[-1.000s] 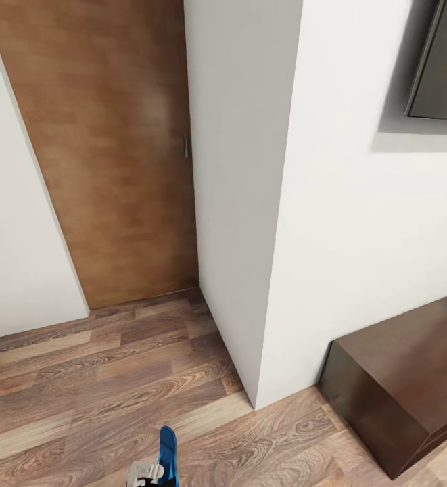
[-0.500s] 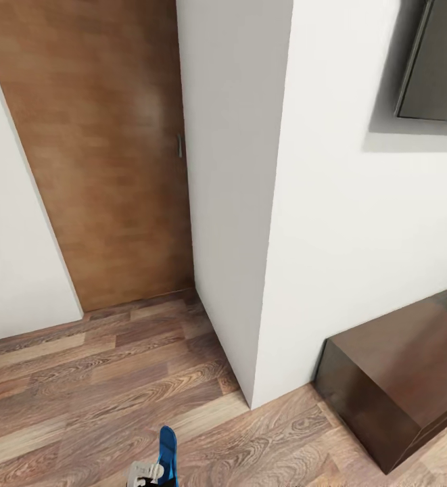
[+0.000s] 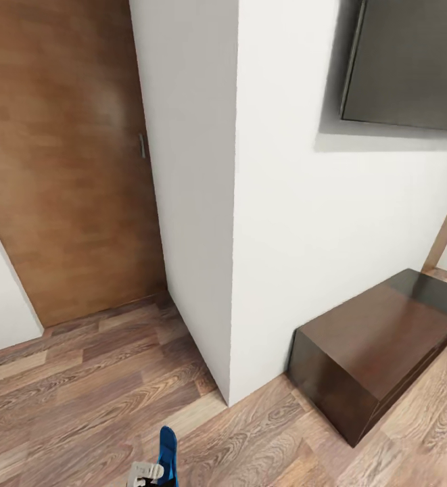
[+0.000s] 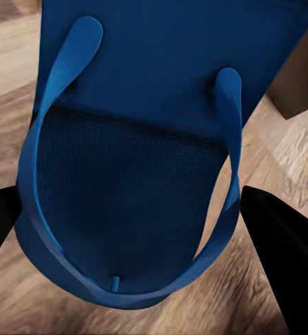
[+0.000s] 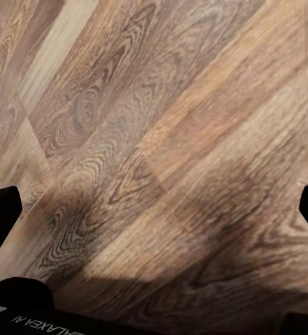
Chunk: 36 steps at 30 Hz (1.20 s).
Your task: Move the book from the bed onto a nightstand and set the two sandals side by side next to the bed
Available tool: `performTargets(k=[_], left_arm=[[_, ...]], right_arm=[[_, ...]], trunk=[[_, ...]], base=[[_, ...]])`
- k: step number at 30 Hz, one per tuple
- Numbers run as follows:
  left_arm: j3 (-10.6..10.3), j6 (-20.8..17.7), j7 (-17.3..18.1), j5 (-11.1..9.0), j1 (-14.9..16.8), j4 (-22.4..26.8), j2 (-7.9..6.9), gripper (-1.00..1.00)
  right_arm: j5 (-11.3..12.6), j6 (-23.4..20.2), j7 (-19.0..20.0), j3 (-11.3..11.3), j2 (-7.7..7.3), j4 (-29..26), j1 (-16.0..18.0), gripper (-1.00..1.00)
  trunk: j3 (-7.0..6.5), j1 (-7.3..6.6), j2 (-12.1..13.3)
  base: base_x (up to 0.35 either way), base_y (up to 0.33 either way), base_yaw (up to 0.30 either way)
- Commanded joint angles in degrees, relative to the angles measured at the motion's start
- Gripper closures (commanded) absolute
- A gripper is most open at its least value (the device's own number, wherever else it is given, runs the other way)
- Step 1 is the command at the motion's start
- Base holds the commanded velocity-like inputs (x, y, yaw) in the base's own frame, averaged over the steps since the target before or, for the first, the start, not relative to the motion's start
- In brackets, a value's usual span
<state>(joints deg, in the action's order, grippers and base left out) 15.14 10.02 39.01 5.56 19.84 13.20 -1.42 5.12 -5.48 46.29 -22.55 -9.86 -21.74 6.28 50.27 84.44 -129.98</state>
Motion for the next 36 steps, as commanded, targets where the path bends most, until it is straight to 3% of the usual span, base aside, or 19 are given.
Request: performTargets(k=[1,36], left_arm=[[0.4,0.4,0.2,0.6,0.0,0.0,0.01,1.00],[0.4,0.4,0.2,0.6,0.0,0.0,0.01,1.00]], right_arm=[[0.4,-0.6,0.3,-0.2,0.02,0.0,0.1,-1.00],[0.4,-0.6,0.3,-0.2,0.02,0.0,0.1,-1.00]], trunk=[[0.05,-0.01,0.0],[0.05,-0.01,0.0]], base=[[0.000,0.000,-0.300],[0.000,0.000,-0.300]])
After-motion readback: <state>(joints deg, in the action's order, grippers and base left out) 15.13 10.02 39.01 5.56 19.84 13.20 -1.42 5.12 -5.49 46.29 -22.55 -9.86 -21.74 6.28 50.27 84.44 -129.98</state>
